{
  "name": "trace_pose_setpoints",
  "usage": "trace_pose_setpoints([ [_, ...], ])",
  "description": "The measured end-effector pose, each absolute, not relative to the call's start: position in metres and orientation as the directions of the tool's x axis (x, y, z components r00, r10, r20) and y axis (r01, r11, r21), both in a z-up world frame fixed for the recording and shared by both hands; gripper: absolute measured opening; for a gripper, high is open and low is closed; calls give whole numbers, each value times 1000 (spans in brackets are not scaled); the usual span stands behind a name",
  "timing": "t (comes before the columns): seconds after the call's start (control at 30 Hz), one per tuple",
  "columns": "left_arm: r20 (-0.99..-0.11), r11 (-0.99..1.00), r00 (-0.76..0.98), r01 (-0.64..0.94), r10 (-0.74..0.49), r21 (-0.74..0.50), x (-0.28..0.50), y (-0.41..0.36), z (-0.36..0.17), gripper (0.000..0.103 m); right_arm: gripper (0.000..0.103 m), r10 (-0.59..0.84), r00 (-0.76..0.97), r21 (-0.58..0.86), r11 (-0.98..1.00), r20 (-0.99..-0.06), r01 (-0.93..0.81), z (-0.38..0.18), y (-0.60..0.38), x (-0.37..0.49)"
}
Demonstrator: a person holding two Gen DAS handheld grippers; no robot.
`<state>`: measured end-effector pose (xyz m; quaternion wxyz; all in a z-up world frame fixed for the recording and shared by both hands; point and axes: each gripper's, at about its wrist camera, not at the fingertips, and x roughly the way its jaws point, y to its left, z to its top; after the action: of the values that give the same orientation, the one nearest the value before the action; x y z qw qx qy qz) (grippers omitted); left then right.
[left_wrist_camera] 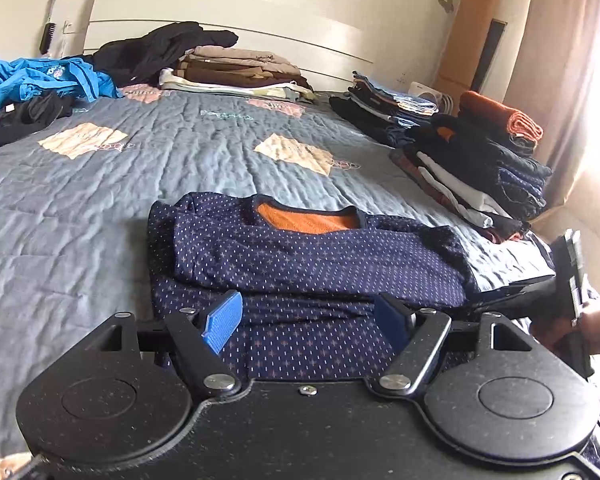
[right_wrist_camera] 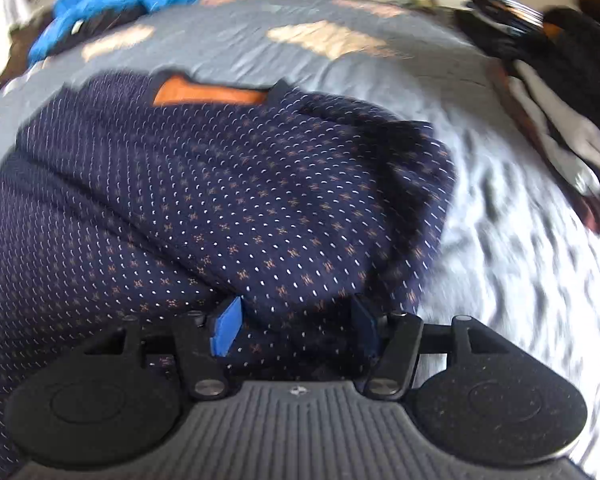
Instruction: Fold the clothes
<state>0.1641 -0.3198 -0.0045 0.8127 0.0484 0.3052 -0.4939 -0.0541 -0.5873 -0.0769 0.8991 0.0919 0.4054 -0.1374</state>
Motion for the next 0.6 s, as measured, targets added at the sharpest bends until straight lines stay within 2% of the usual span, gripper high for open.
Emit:
trace_pose_setpoints([
  [0.23, -555, 557, 348, 787, -756, -265, 134, -287, -13, 73, 62, -206, 686, 100, 920, -698, 378, -53, -543, -98],
  [0.4, -591, 576, 357, 784, -723, -230, 114, -255, -14, 73, 66, -180, 723, 179, 903, -666, 390, -37, -507, -135],
  [0.6, -628, 603, 380, 776, -679, -182, 105, -214, -7, 73, 69, -186, 706, 179, 895, -684, 409, -36, -483, -175],
])
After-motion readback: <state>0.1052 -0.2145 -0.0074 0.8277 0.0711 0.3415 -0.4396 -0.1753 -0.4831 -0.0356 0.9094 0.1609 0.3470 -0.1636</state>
